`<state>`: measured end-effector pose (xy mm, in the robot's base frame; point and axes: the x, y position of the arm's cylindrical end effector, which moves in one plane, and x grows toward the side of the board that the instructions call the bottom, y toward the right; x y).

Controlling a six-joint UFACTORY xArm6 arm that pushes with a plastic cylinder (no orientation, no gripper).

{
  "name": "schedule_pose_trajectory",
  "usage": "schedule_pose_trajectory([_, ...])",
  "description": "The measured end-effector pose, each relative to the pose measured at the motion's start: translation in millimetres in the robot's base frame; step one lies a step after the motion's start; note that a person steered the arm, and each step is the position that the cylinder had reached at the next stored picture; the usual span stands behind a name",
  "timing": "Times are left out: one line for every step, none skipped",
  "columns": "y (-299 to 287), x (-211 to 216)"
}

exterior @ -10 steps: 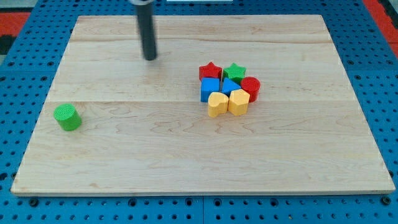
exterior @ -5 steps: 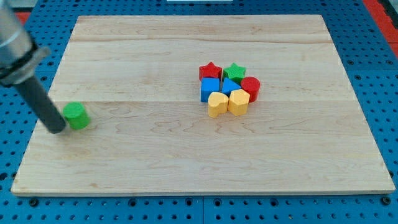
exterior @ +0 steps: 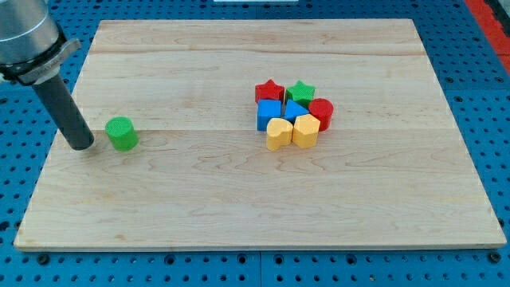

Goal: Push the green circle into the top left side of the red star

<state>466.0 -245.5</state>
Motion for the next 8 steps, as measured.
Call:
schedule_pose_trajectory([26,1])
schedule_pose_trajectory([34,-9])
schedule_pose_trajectory([72,-18])
schedule_pose_trajectory([73,6])
schedule_pose_trajectory([81,-7])
schedule_pose_trajectory([99,-41])
schedule_pose_trajectory([134,-63])
schedule_pose_trajectory([174,-91])
